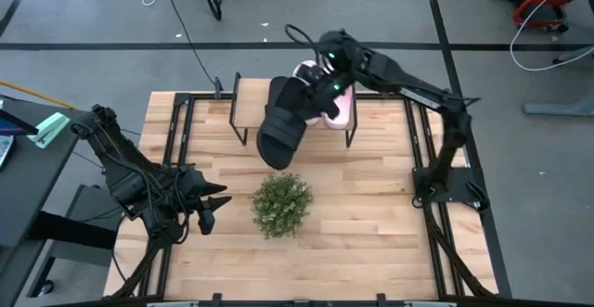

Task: Pick and place slides into the shelf
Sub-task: Put the black slipper on the shelf

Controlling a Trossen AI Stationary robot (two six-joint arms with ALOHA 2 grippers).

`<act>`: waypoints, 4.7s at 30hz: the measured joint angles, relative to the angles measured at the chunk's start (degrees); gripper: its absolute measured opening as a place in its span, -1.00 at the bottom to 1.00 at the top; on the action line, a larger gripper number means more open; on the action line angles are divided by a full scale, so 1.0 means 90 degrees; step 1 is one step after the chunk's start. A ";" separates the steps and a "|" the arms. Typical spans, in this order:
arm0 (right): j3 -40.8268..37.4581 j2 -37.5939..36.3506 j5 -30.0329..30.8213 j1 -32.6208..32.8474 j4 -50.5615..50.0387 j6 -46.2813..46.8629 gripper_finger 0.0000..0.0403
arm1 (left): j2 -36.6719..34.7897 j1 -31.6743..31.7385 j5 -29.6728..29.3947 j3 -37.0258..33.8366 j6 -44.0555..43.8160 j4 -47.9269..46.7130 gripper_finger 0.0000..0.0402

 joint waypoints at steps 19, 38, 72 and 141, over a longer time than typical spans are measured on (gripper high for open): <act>0.1977 0.2274 -0.1878 -0.0900 0.1239 -0.0138 -0.95 | 0.0000 0.1036 -0.0324 0.0000 -0.0335 -0.0285 -0.23; 0.2134 0.3529 -0.2032 -0.1000 0.3426 -0.0646 -0.95 | 0.0000 0.1542 -0.0040 0.0000 -0.0331 -0.0322 -0.28; 0.2123 0.3239 -0.1592 -0.1016 0.2321 -0.2006 -0.95 | 0.0002 0.1836 0.0011 -0.0002 -0.4248 -0.1904 -0.36; 0.2137 0.2982 -0.0639 -0.0673 0.2321 -0.2225 -0.52 | 0.0913 0.3157 -0.2593 0.0000 -0.5489 -0.1427 -0.75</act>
